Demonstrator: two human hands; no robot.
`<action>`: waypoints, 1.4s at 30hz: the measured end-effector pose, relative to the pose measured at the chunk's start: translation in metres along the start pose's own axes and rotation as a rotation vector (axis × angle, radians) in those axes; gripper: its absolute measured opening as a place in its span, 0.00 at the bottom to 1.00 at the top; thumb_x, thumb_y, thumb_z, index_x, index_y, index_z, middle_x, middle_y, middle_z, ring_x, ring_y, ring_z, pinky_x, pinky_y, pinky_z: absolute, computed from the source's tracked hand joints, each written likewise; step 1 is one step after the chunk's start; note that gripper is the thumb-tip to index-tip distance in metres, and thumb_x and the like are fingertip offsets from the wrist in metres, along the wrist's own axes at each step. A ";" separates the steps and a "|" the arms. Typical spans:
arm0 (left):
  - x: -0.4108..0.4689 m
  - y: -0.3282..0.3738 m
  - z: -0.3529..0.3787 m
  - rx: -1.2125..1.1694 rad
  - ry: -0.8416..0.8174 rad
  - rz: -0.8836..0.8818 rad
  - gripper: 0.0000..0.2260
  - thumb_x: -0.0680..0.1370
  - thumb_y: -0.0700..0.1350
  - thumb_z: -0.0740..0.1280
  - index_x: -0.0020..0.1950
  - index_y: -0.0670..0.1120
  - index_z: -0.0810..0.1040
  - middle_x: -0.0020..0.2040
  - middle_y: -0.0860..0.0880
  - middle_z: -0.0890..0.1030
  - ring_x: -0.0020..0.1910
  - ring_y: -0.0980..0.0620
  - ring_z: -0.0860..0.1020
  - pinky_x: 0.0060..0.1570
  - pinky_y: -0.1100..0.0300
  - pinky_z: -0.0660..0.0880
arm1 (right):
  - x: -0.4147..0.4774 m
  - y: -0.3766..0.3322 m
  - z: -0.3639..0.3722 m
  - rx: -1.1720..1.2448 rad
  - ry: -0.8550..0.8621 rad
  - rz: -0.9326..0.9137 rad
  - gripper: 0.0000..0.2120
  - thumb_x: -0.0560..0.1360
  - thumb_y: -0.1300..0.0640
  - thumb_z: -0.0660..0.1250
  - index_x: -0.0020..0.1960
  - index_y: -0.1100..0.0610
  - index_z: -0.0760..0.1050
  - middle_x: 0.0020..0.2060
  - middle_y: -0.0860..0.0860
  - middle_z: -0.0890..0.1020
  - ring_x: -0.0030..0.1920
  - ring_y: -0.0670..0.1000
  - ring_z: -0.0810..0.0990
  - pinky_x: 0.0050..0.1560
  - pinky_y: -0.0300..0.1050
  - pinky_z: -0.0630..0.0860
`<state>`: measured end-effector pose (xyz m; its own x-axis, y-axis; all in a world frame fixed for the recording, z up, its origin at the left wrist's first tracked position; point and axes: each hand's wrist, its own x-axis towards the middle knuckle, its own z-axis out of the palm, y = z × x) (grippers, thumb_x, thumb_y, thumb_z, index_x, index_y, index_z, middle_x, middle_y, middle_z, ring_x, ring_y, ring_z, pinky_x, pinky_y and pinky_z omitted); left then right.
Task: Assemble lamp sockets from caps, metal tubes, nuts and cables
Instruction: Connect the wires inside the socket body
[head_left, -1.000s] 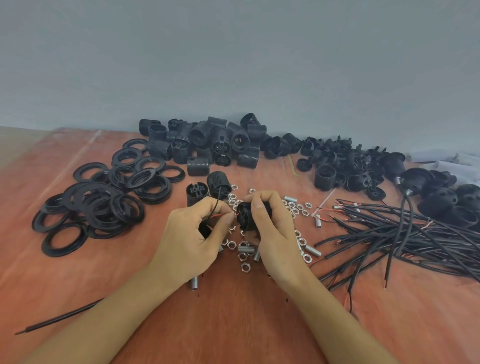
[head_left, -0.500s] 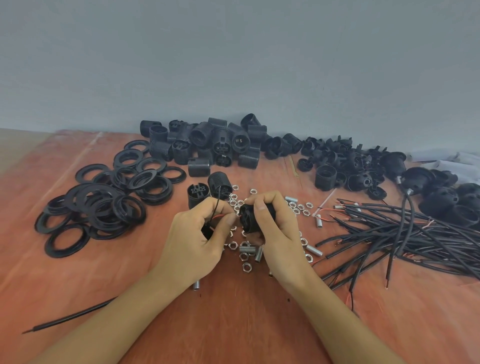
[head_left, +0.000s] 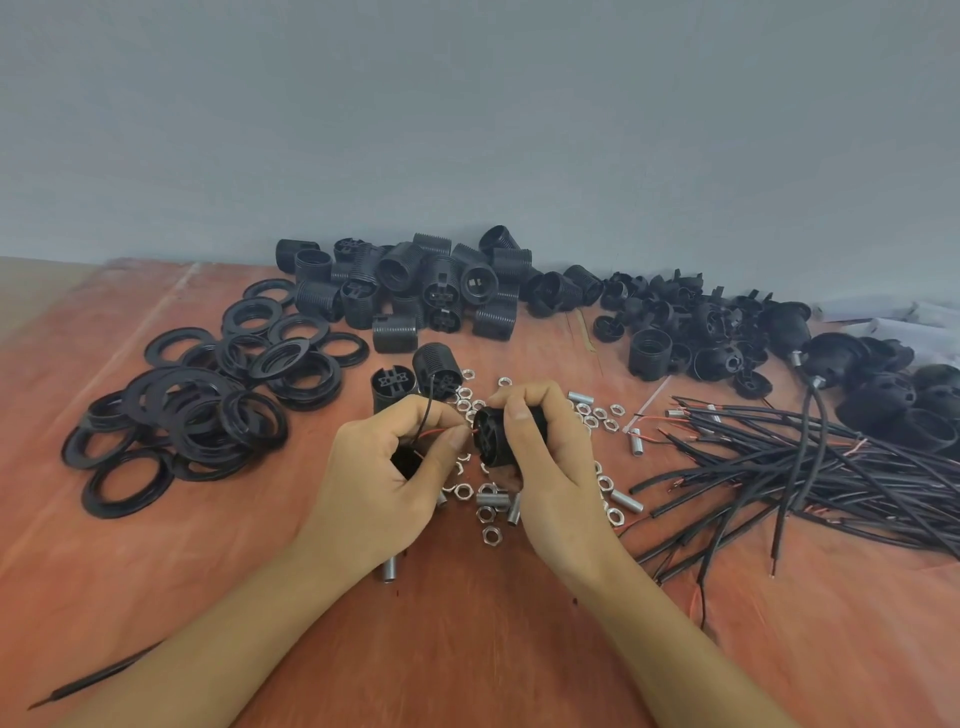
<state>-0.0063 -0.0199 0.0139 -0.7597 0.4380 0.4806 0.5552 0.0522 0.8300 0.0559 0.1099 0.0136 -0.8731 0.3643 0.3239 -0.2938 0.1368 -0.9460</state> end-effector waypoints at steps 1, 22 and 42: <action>0.000 0.000 0.000 0.001 -0.001 0.002 0.02 0.75 0.46 0.67 0.44 0.51 0.80 0.35 0.53 0.82 0.29 0.54 0.80 0.31 0.69 0.73 | -0.001 0.001 0.000 -0.006 0.001 -0.006 0.09 0.80 0.53 0.56 0.46 0.53 0.73 0.35 0.38 0.75 0.36 0.39 0.72 0.38 0.33 0.71; 0.003 -0.008 -0.002 0.111 0.029 0.108 0.05 0.75 0.39 0.72 0.41 0.37 0.81 0.34 0.53 0.83 0.31 0.55 0.81 0.30 0.56 0.76 | -0.005 0.003 0.004 0.005 -0.029 -0.048 0.05 0.80 0.56 0.59 0.51 0.53 0.73 0.38 0.39 0.75 0.40 0.41 0.74 0.44 0.35 0.71; 0.011 -0.001 -0.011 0.109 0.162 0.259 0.09 0.77 0.46 0.68 0.57 0.49 0.78 0.45 0.59 0.79 0.42 0.57 0.80 0.34 0.64 0.78 | 0.013 0.000 0.004 0.588 0.133 0.534 0.09 0.83 0.51 0.58 0.50 0.57 0.70 0.31 0.49 0.75 0.24 0.46 0.64 0.21 0.37 0.62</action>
<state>-0.0187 -0.0249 0.0210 -0.6278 0.3015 0.7176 0.7632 0.0573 0.6436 0.0434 0.1110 0.0180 -0.9108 0.3553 -0.2102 -0.0388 -0.5805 -0.8133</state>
